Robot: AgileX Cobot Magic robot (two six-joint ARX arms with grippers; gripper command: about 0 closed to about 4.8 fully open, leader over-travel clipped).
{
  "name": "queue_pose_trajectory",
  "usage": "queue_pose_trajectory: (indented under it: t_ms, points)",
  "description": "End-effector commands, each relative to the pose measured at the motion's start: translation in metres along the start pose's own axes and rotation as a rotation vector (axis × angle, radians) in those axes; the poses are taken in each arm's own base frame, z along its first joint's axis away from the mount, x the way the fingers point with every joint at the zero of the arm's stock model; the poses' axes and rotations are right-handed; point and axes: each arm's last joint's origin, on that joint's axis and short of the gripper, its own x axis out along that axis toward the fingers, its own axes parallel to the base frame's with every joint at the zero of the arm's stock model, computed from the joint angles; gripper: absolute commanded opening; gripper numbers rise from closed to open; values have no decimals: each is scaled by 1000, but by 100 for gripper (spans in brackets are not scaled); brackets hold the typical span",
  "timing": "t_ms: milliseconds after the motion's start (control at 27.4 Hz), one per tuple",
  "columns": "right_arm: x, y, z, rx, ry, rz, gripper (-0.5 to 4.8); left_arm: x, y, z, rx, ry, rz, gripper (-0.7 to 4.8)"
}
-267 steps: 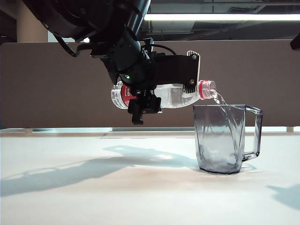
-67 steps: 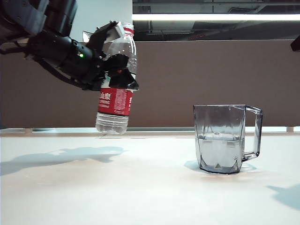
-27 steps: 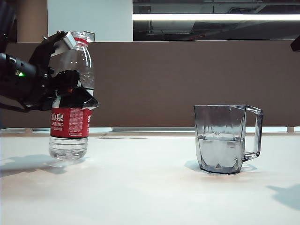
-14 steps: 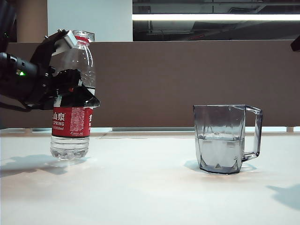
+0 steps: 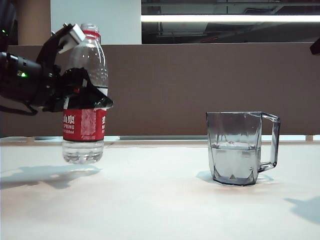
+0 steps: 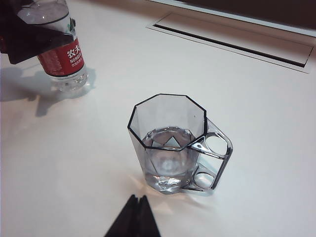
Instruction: Pick up the mineral water bottle with the left hand on the table and pour water into the mug until it's half full.
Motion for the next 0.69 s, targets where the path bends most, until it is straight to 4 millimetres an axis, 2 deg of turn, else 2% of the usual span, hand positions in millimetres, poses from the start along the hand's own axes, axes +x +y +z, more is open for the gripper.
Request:
queue_pose_trajectory:
  t_ms: [37,402,694]
  points:
    - [-2,0,4,-2,-27,6,-5,-3,-1,9,19,-110,-1,277]
    - [-1,0,4,-2,-27,8,-5,-14,-8,-11,-6,-73,-5,277]
    - [-1,0,4,-2,-27,8,-5,-6,-6,-25,-49,-48,-8,277]
